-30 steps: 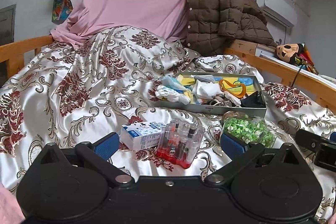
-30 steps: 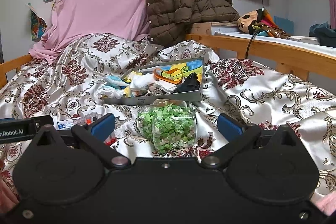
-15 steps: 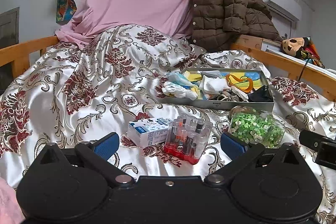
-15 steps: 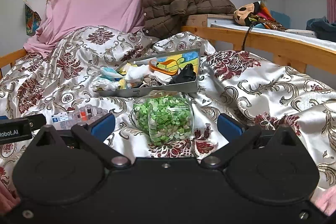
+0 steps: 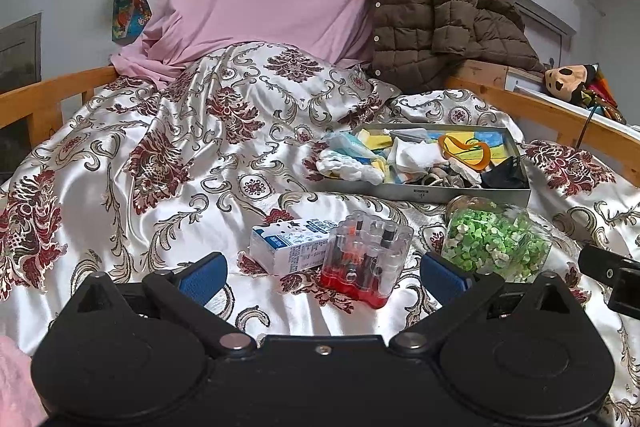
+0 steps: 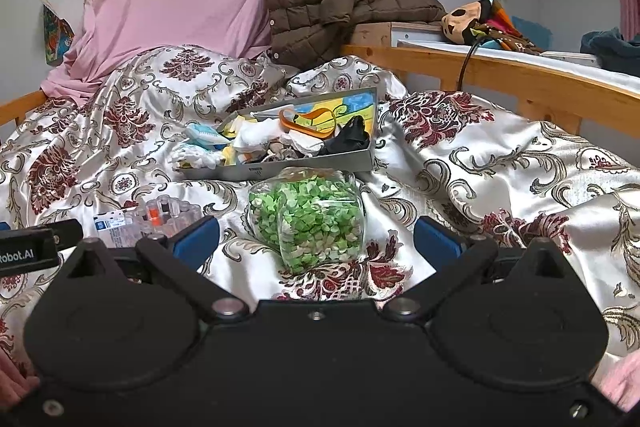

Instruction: Organize soft objects

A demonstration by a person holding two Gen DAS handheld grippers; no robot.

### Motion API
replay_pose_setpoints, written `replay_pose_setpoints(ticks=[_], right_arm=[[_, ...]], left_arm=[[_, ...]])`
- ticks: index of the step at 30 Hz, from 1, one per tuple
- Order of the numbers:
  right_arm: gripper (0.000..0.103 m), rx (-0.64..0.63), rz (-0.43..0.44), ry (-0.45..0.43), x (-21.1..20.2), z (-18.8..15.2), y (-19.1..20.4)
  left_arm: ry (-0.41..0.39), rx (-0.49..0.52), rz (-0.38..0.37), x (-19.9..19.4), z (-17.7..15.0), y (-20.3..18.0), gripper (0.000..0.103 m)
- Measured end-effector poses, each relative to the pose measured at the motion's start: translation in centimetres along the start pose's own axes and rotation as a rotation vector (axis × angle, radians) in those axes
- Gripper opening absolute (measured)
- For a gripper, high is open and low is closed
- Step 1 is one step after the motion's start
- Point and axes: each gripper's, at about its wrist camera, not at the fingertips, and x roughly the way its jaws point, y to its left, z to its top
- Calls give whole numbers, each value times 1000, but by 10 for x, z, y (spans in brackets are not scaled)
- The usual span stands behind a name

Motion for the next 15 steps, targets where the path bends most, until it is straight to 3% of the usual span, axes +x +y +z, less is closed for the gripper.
replay_pose_setpoints(ticks=[15], right_arm=[[102, -1, 1, 1, 1, -1, -2]], left_arm=[[0, 2, 0, 0, 0, 0, 102]])
